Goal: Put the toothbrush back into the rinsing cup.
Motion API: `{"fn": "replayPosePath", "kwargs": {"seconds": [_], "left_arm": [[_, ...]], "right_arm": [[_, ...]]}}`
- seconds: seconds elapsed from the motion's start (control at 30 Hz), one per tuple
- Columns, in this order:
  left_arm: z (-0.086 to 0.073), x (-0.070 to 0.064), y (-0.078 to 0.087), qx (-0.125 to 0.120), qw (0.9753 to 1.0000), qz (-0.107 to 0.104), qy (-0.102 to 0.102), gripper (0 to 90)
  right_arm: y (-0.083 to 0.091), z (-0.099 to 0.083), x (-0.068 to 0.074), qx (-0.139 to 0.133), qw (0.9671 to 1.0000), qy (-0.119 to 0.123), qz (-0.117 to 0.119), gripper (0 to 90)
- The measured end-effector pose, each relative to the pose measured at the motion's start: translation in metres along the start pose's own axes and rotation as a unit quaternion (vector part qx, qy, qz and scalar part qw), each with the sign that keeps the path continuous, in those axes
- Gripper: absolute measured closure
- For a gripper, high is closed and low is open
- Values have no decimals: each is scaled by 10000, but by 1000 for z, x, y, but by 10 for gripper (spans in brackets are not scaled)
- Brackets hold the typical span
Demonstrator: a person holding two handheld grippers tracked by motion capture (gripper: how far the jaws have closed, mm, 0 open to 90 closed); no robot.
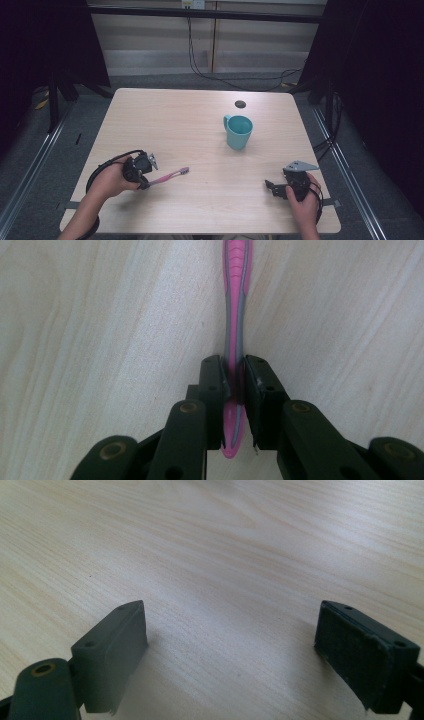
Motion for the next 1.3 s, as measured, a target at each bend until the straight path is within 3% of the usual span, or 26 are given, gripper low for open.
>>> {"fn": "replayPosePath", "kwargs": {"seconds": [0.1, 0.37, 0.8, 0.9, 1.3], "left_arm": [[2, -1, 1, -246, 9996, -66, 107, 793], [4, 1, 14, -605, 9979, -106, 215, 795], [7, 1, 21, -863, 9955, -166, 351, 796], [8, 2, 24, -1004, 9934, -214, 518, 796], [7, 5, 30, -1412, 9866, -198, 797, 796]], "right_arm": [[0, 0, 0, -1, 10000, 14, 1, 131], [0, 0, 0, 0, 10000, 7, 1, 131], [0, 0, 0, 2, 10000, 11, 3, 130], [0, 0, 0, 3, 10000, 5, 4, 130], [0, 0, 0, 10, 10000, -1, 7, 130]]}}
Point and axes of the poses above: each handheld gripper's, and its own axes: y roughly backward along the jaws, z roughly out of its top, x roughly to its left, the point moved 8 cm from there along -y, roughly forward along the jaws, and after that the axes turned 13 degrees about x, right-handed, at the moved point
